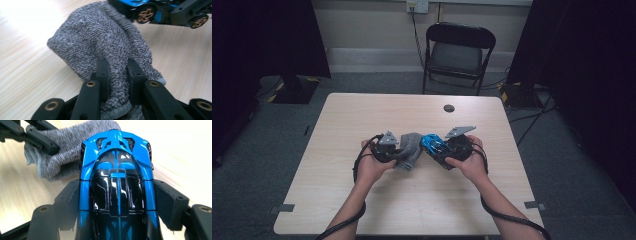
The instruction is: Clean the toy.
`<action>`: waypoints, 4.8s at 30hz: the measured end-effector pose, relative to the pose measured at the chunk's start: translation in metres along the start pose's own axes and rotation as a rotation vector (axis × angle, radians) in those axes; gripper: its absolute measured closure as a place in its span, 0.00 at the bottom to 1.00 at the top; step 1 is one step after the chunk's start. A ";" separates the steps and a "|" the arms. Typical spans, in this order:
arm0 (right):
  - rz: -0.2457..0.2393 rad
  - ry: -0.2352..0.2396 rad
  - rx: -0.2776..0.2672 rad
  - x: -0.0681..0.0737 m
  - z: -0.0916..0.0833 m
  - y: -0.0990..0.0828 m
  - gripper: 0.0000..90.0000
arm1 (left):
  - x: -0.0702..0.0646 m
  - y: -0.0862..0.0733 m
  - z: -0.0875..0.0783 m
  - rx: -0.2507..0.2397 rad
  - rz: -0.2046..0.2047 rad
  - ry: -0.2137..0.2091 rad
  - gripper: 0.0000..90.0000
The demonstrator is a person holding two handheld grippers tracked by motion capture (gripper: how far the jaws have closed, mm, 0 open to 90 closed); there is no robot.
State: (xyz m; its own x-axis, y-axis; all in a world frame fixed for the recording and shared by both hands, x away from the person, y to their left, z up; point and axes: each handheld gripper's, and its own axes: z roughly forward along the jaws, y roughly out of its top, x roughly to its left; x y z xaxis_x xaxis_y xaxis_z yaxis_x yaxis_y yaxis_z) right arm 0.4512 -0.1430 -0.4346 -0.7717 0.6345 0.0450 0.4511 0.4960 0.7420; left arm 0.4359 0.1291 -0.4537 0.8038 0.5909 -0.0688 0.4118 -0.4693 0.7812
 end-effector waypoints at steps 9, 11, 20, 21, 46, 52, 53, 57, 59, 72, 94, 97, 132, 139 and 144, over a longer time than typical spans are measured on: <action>0.003 -0.002 0.000 0.003 0.002 0.003 0.31 | -0.014 0.005 0.013 0.007 0.011 -0.058 0.84; 0.005 -0.004 0.001 0.003 0.004 0.004 0.31 | -0.017 0.006 0.015 0.008 0.020 -0.066 0.84; 0.026 0.004 0.004 0.003 0.011 0.011 0.31 | -0.027 0.006 0.023 0.013 0.039 -0.099 0.84; 0.034 0.008 0.003 0.002 0.012 0.011 0.31 | -0.029 0.006 0.024 0.013 0.045 -0.100 0.84; 0.079 -0.016 0.004 -0.004 0.018 0.025 0.31 | -0.064 0.004 0.037 0.021 0.125 -0.246 0.84; 0.085 -0.029 -0.007 -0.009 0.013 0.027 0.31 | -0.055 0.001 0.027 0.025 0.126 -0.218 0.84; 0.084 -0.031 -0.008 -0.009 0.012 0.027 0.31 | -0.052 0.000 0.024 0.023 0.119 -0.207 0.84; 0.078 -0.029 -0.012 -0.010 0.007 0.025 0.31 | -0.035 -0.003 0.011 0.023 0.093 -0.140 0.84; 0.077 -0.023 -0.016 -0.009 0.005 0.022 0.31 | -0.025 -0.005 0.004 0.027 0.082 -0.096 0.84; 0.054 -0.003 -0.011 -0.001 0.000 0.007 0.31 | 0.007 -0.004 -0.007 -0.002 0.016 0.026 0.84; 0.041 0.013 0.007 0.008 0.009 0.001 0.31 | -0.006 0.005 0.008 0.002 0.033 -0.001 0.84; 0.037 0.007 0.012 0.010 0.010 0.004 0.31 | -0.009 0.006 0.009 -0.002 0.035 -0.016 0.84; 0.091 -0.031 0.008 0.004 0.021 0.024 0.31 | -0.062 0.012 0.035 -0.001 0.146 -0.157 0.84; 0.108 -0.041 -0.002 0.000 0.019 0.025 0.31 | -0.071 0.011 0.037 0.001 0.176 -0.184 0.84; 0.111 -0.050 0.000 -0.005 0.017 0.023 0.31 | -0.073 0.009 0.036 -0.002 0.171 -0.189 0.84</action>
State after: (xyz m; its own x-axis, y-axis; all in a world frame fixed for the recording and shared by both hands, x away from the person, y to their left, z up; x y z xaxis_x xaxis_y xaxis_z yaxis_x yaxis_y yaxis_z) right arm 0.4729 -0.1243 -0.4289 -0.6935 0.7143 0.0936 0.5325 0.4207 0.7345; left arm 0.3958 0.0582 -0.4643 0.9280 0.3693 -0.0501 0.2619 -0.5505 0.7927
